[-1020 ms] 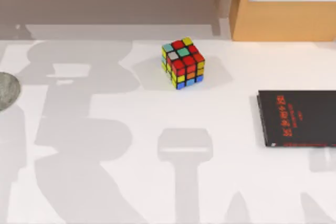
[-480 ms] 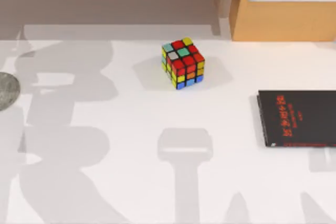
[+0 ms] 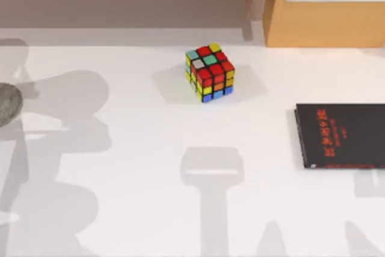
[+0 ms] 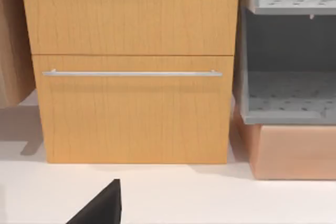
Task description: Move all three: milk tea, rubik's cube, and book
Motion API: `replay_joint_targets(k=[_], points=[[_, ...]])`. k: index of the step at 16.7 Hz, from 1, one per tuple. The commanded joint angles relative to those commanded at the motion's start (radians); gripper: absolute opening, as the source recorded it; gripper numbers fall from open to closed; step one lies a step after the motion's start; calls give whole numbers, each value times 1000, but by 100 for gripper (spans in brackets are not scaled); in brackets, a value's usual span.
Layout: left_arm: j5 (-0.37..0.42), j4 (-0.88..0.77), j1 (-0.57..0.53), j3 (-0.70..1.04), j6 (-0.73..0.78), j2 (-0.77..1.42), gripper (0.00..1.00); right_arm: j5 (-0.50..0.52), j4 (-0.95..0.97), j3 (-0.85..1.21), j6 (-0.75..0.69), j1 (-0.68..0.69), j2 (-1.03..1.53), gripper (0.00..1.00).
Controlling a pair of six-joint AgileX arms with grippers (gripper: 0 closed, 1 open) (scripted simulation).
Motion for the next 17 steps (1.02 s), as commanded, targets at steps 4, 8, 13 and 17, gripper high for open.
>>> replay_joint_targets(k=[4,8,13,17], points=[[1,99,-12,-90,-8,9,0,0,0,0,0,0,0,100],[1,97,-9,-89,-6,7,0,0,0,0,0,0,0,100],[-1,152,-7,-88,-7,63,0,0,0,0,0,0,0,100],[1,229,-11,-87,-8,139,0,0,0,0,0,0,0,100]])
